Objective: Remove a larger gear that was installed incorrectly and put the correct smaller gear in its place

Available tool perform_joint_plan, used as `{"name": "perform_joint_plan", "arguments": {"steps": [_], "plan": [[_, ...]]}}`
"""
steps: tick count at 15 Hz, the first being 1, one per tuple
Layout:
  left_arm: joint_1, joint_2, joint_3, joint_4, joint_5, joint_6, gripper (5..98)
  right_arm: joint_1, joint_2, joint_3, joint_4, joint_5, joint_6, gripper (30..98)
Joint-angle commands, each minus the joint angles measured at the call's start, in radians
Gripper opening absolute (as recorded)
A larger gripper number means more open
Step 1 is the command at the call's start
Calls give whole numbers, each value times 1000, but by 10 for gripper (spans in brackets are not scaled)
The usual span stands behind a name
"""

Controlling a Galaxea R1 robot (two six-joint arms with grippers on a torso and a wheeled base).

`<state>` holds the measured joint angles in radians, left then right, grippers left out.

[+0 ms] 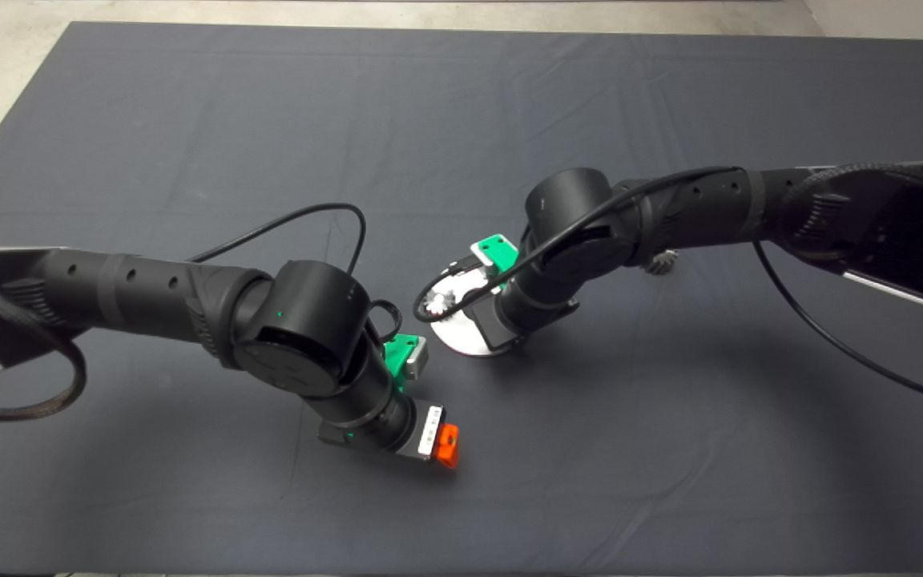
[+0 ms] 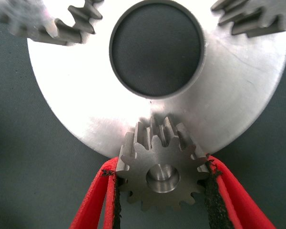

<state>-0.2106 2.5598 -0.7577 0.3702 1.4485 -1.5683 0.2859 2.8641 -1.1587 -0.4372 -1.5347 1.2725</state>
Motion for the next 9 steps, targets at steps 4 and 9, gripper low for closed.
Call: {"name": "perform_joint_plan", "arguments": {"steps": [4, 9], "plan": [[-16, 11, -20, 7, 3, 14, 977, 141, -7, 35, 16, -82, 32, 354], [-16, 9, -20, 7, 4, 16, 977, 136, -39, 56, 18, -82, 34, 358]]}}
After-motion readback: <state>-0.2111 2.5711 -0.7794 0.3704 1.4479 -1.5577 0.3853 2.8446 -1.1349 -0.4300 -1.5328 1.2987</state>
